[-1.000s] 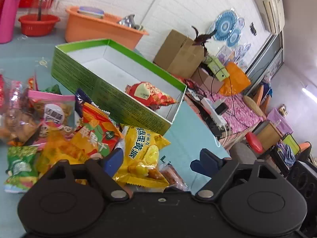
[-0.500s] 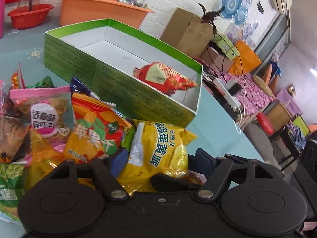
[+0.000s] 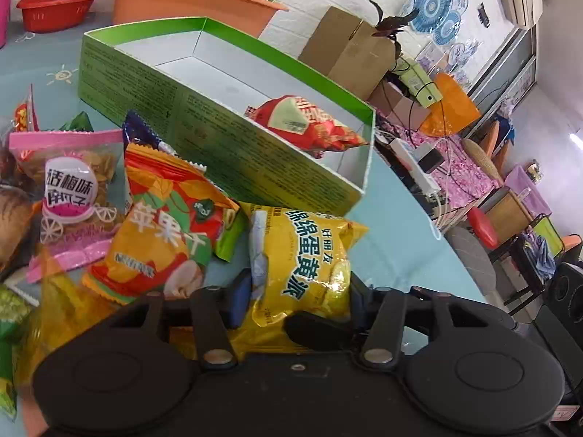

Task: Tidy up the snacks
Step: 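Close the left tool on the yellow snack bag, then drop the yellow bag into the green box with the left tool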

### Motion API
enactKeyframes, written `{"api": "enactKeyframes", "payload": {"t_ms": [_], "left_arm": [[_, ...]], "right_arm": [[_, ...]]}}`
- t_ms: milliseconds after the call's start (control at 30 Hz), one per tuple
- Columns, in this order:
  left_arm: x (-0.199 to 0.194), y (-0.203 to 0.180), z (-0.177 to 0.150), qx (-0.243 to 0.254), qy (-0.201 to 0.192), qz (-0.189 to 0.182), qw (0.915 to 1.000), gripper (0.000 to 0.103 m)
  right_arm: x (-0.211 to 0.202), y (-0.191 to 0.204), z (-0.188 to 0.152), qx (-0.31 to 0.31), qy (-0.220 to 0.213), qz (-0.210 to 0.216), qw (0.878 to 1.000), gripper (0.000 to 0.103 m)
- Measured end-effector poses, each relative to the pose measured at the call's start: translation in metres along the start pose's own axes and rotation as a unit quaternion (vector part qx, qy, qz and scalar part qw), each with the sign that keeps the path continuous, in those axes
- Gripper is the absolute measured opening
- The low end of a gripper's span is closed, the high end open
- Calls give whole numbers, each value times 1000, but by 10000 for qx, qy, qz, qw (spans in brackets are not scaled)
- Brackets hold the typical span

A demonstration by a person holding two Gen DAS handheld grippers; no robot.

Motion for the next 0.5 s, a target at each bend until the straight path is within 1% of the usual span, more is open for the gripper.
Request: {"api": "enactKeyframes", "payload": {"t_ms": [67, 133, 200, 333, 500], "left_arm": [[-12, -7, -3, 51, -172, -26, 9998, 76], [-28, -16, -2, 123, -388, -72, 9991, 76], [-46, -27, 5, 280, -639, -25, 9976, 76], [-73, -40, 26, 492, -1042, 21, 9933, 77], [-86, -42, 60, 513, -1329, 18, 9898, 77]], "right_arm": [[-9, 7, 0, -180, -92, -122, 9997, 68], [-21, 15, 3, -386, -293, -223, 9986, 68], [-34, 22, 9, -523, -509, -247, 9970, 68], [-54, 30, 34, -816, -931, -260, 9920, 68], [-58, 32, 72, -1037, -1307, -388, 9852, 68]]}}
Point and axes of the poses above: each gripper's, at about its wrist camera, not at the fingertips, and x roughly the way its jaws point, y to its left, z to its top, the point moved 8 cm from there along x, roughly the way its jaws point, and after that the axes turned 15 degrees about y, right-handed, at the moved point
